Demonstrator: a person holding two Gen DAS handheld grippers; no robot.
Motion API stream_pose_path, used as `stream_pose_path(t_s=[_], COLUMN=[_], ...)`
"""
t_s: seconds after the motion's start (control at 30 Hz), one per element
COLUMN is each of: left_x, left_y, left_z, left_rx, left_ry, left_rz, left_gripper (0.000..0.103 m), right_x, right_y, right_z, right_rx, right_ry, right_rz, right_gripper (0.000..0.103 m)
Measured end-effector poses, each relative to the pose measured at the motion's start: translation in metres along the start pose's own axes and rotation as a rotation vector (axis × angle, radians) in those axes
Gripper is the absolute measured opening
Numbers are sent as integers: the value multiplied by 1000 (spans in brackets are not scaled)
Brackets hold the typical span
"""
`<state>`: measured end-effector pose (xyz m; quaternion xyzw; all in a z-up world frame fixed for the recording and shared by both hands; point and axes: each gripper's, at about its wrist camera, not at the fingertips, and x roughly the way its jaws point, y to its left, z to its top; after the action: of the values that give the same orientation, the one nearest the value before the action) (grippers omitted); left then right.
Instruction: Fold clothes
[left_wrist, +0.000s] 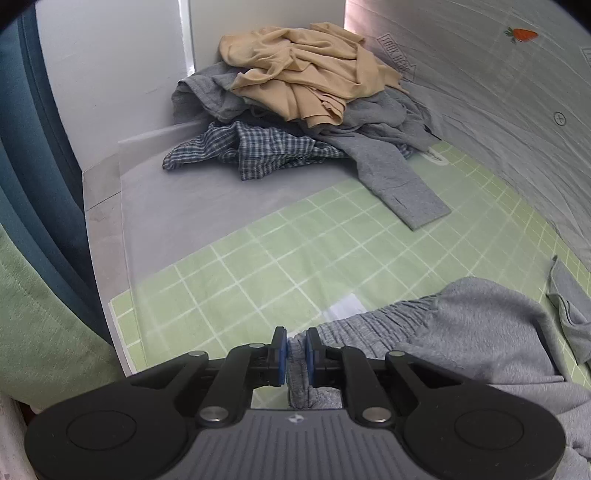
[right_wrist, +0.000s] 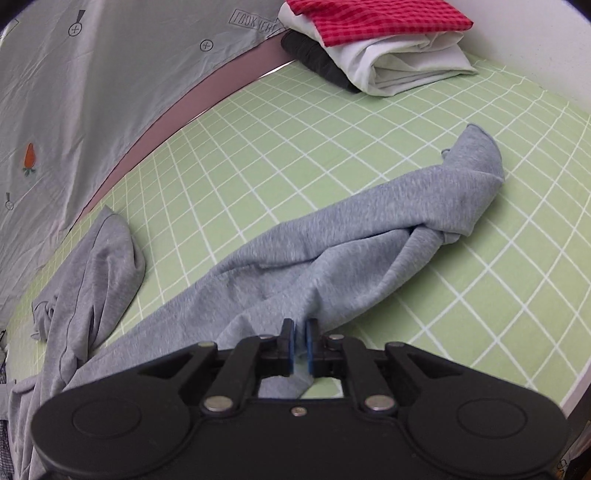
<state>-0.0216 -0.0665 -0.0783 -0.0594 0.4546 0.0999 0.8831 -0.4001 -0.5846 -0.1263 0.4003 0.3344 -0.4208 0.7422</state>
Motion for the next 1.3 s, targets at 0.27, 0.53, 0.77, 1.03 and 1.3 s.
stream_pose_path(t_s=[0.27,0.53,0.77,1.03,1.3], left_x=[-30,-65,-73,-66,-52], left_y=[-59,-152,-214,-250,-272], left_z=[-27,-115,-170,-179,-175], left_rx=[141,267,384,400,421], left_ry=[-54,43,102,140,169], left_rz=[-117,-236,-248,-223,-168], left_gripper=[67,82,83,85,85], right_x=[-38,-24,8,39,35], right_y=[-42,-111,-151,-168,-93], right_z=[7,34,60,81,155], right_rx=[27,108,289,350,-19], right_ry=[-95,-98,-57,-38,-191], right_rz=[-89,-48,103,161,74], right_gripper=[33,36,48,21,7])
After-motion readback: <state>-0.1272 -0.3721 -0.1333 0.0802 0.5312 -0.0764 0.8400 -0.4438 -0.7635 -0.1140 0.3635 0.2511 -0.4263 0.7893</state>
